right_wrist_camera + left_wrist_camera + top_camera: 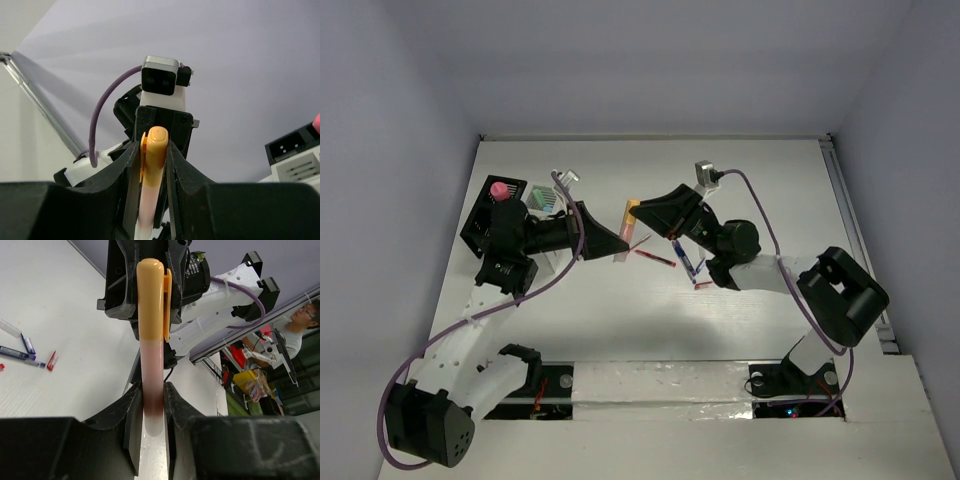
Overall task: Sort the stationery into containers
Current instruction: Place the pen cap in the storage box.
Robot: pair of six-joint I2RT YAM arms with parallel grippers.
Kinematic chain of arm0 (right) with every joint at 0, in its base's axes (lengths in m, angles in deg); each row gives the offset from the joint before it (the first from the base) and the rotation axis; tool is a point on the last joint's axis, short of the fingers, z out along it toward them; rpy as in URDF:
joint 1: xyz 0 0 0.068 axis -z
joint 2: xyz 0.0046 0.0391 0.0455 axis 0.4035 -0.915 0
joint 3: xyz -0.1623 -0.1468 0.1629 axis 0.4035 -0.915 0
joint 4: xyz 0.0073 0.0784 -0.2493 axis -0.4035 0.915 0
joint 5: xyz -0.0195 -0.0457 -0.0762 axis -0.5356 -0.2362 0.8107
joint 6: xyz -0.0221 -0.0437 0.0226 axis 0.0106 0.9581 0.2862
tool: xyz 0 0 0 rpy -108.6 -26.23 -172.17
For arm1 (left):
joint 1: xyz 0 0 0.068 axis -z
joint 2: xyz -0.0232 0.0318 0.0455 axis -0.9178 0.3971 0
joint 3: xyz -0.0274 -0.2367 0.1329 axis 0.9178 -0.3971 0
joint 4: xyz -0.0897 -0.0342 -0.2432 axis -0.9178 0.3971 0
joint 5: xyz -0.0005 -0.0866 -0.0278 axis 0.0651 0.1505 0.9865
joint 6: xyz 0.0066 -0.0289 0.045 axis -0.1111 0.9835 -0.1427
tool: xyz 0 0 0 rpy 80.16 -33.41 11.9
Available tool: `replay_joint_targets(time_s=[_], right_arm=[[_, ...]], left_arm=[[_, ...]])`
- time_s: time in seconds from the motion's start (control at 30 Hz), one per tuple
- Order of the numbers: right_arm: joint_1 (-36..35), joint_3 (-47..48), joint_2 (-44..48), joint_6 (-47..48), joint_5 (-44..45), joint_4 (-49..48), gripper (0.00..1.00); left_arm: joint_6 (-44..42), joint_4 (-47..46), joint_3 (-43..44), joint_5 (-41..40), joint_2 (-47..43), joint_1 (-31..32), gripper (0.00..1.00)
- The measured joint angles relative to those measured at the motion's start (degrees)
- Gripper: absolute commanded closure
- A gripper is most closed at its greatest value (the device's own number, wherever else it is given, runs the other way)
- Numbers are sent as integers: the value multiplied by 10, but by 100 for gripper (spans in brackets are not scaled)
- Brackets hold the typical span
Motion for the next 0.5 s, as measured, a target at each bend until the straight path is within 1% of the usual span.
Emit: replay_joint_targets(time_s=[0.17, 0.37, 0.47, 0.5], right_arm=[[-8, -1, 28, 35, 11, 2, 100], [-15, 2, 52, 63, 23, 26, 100], [-16, 19, 53, 62, 21, 42, 100], [-16, 28, 50, 58, 17, 45, 100]], left_arm=[[-12, 7, 29, 15, 0, 0, 100], [-18, 3, 34, 19, -2, -1, 100], [-39, 19, 34, 1, -17, -4, 93], [-48, 26, 34, -8, -25, -6, 86]])
